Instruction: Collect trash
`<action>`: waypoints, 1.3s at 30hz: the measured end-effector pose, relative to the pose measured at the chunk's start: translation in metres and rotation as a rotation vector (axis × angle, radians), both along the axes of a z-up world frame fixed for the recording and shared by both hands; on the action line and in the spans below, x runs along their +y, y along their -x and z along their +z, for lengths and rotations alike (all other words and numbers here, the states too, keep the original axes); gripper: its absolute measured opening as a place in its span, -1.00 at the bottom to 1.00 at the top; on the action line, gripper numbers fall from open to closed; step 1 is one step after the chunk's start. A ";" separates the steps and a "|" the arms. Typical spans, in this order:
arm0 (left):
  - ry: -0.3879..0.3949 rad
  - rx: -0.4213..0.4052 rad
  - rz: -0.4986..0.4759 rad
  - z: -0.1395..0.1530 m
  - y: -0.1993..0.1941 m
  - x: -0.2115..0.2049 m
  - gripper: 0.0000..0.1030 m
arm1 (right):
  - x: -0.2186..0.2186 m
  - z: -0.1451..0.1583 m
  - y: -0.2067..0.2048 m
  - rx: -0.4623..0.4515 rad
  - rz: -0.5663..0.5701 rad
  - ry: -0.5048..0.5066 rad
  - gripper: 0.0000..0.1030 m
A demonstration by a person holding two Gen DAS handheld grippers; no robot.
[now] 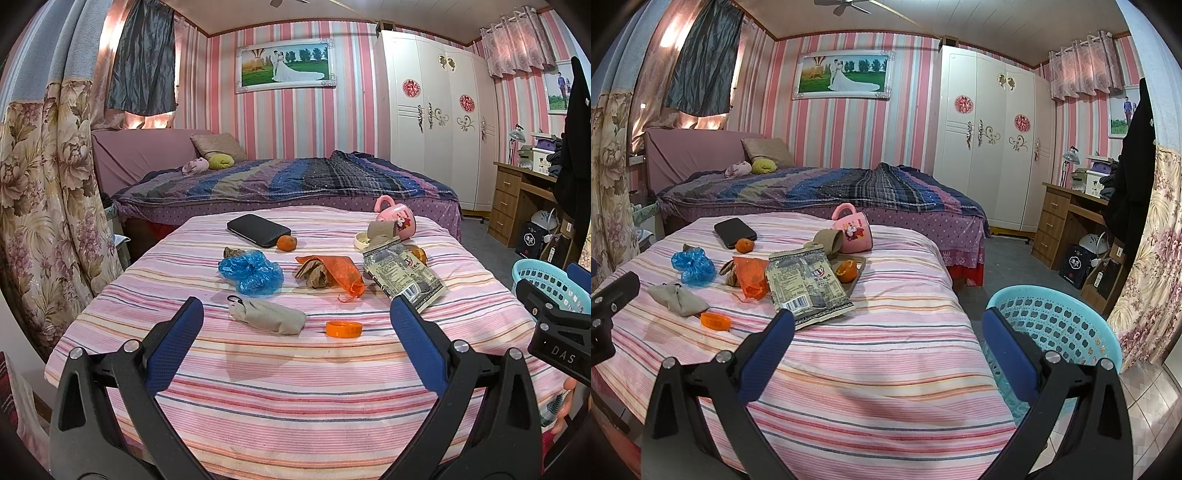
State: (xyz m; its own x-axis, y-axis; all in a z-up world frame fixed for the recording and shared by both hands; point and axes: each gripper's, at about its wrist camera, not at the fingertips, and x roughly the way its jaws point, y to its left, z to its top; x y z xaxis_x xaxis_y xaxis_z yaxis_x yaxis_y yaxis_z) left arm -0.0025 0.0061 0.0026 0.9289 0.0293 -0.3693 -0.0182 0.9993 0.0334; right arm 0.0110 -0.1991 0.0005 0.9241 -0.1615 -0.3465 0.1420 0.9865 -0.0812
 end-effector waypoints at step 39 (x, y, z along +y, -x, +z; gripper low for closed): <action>-0.001 0.006 0.005 -0.003 -0.001 0.001 0.90 | -0.008 0.003 0.000 -0.001 -0.005 -0.017 0.92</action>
State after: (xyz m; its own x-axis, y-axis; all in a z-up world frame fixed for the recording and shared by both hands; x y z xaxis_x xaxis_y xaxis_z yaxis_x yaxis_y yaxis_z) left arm -0.0014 0.0074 -0.0002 0.9266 0.0347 -0.3745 -0.0233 0.9991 0.0349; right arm 0.0106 -0.2072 0.0032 0.9236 -0.1606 -0.3481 0.1474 0.9870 -0.0642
